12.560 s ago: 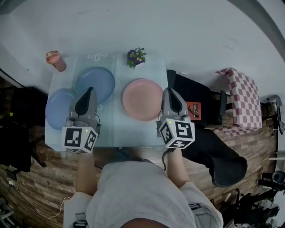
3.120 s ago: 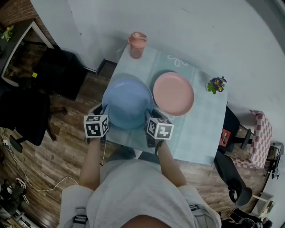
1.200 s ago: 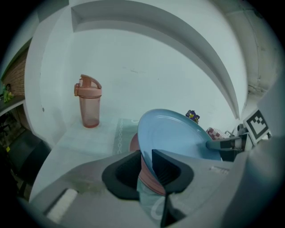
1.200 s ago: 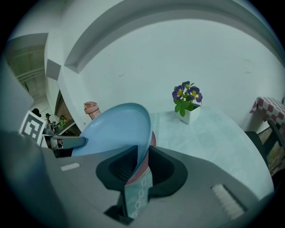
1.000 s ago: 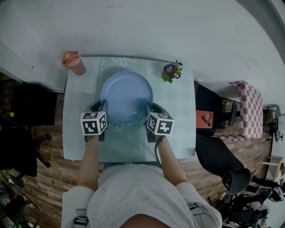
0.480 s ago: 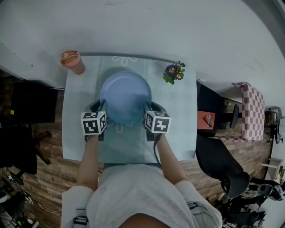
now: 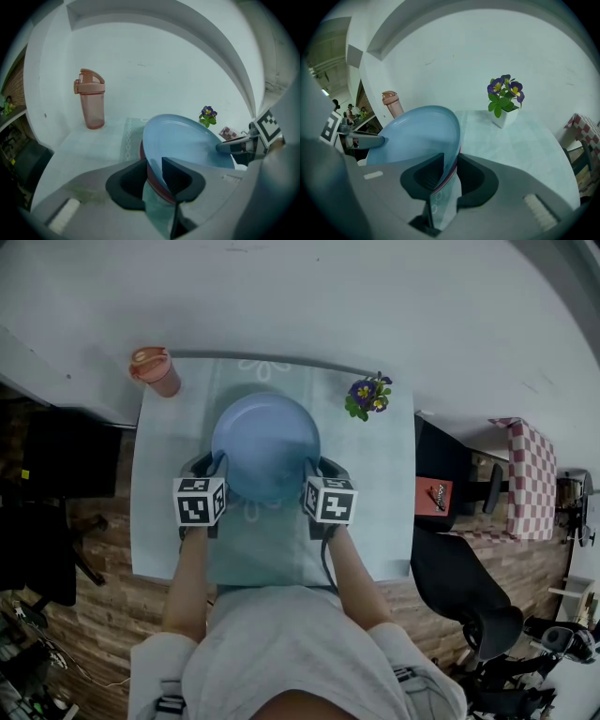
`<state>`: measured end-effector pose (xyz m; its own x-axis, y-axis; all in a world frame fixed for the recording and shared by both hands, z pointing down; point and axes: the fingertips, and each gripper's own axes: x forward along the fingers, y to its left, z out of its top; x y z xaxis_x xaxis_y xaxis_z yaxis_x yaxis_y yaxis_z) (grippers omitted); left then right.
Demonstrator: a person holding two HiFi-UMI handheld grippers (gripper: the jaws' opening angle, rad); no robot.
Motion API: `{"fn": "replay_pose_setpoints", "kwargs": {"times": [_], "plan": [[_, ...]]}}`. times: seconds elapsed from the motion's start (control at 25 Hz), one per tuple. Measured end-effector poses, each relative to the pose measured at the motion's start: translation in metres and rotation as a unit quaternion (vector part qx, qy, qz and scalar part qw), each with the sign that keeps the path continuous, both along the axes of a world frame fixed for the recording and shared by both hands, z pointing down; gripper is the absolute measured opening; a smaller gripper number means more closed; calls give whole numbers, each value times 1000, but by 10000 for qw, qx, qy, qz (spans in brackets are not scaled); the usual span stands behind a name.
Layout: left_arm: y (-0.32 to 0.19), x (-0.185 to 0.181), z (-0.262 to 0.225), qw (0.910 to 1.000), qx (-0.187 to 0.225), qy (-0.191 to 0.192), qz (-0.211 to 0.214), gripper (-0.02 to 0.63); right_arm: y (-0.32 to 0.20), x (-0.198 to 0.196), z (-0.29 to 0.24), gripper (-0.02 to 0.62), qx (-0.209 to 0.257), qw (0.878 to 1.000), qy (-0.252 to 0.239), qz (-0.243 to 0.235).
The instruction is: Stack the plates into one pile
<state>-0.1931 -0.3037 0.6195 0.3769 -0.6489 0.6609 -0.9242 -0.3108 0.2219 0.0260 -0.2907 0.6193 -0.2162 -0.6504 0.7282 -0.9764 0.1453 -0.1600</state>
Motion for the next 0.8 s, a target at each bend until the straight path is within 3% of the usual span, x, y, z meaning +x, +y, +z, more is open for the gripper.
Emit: {"fn": "replay_pose_setpoints", "kwargs": {"times": [0.28, 0.32, 0.52, 0.68, 0.8], "plan": [[0, 4, 0, 9999, 88, 33, 52, 170, 4, -3, 10, 129, -52, 9993, 270, -242], [0, 2, -1, 9999, 115, 0, 37, 207, 4, -4, 9, 132, -7, 9992, 299, -277], [-2, -8, -16, 9992, 379, -17, -96, 214, -1, -7, -17, 126, 503, 9983, 230, -202], [-1, -13, -38, 9972, 727, -28, -168, 105, -3, -15, -47, 14, 1002, 9946, 57, -281], [1, -16, -59, 9947, 1016, -12, -168, 5, -1, -22, -75, 2, 1399, 9893, -141, -389]]}}
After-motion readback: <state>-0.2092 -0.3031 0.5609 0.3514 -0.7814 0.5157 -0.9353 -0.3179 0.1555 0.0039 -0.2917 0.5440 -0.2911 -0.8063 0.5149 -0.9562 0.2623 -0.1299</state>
